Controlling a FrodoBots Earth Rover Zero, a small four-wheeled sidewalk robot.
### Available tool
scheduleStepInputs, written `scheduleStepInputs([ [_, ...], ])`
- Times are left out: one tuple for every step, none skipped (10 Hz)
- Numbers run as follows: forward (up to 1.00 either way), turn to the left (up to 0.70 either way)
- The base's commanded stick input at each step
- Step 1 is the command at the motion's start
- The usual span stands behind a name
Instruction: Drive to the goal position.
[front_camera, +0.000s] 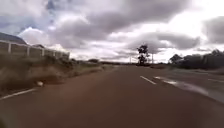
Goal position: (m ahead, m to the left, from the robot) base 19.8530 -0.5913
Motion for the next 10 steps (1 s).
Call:
scheduleStepInputs([
  [0.7, -0.09],
  [0.7, -0.1],
  [0.7, -0.07],
  [0.7, -0.05],
  [0.7, -0.02],
  [0.7, 0.0],
  [0.7, 0.03],
  [0.7, 0.03],
  [0.7, 0.03],
  [0.7, 0.03],
])
